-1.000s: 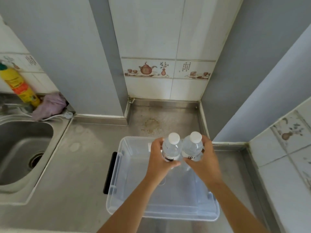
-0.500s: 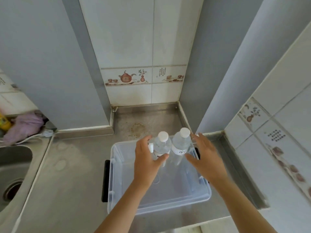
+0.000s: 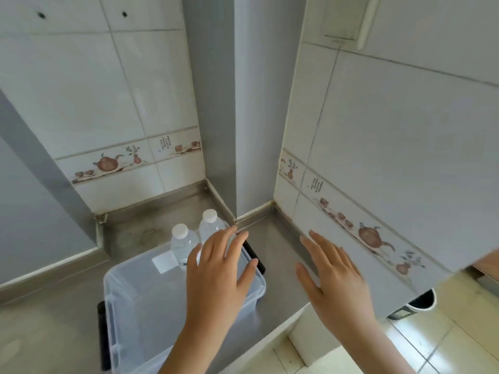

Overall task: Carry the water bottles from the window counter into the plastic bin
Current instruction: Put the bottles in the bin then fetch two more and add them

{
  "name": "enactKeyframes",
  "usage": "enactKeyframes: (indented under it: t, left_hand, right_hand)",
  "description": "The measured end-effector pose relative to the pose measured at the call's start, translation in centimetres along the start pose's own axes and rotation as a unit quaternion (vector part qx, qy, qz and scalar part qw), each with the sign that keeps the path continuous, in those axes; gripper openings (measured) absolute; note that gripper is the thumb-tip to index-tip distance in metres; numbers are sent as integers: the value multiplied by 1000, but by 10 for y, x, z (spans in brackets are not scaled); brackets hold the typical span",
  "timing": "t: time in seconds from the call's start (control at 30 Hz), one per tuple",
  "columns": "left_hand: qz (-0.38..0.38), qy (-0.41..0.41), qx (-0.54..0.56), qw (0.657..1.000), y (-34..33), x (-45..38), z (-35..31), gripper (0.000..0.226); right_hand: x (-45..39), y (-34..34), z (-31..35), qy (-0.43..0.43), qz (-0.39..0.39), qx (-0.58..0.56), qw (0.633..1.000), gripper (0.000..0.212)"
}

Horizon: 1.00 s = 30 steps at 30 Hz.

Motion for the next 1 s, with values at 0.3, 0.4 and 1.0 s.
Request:
enactKeyframes:
  t: [0.3,0.4,1.0]
  left_hand:
    - [58,-176,93,978,-17,73,-157,38]
    - [89,-222,101,966,-26,110,-212,42]
    - [172,-403,215,873,-89,257,-472,45]
  right_hand:
    - [131,91,-77,-127,-107,56,984,51]
    - [186,120,-105,-198,-130,66,969,52]
    - [395,246,-238,-415,-198,150,875,57]
Point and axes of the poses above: each hand's wrist, its own x-axis away from the middle knuckle, its own y-axis out of the back of the hand, z = x × y, the point moved 1 cm from there along -x, towards the middle knuckle, and after that the axes turned 12 degrees about y, right-handed, at the moved point
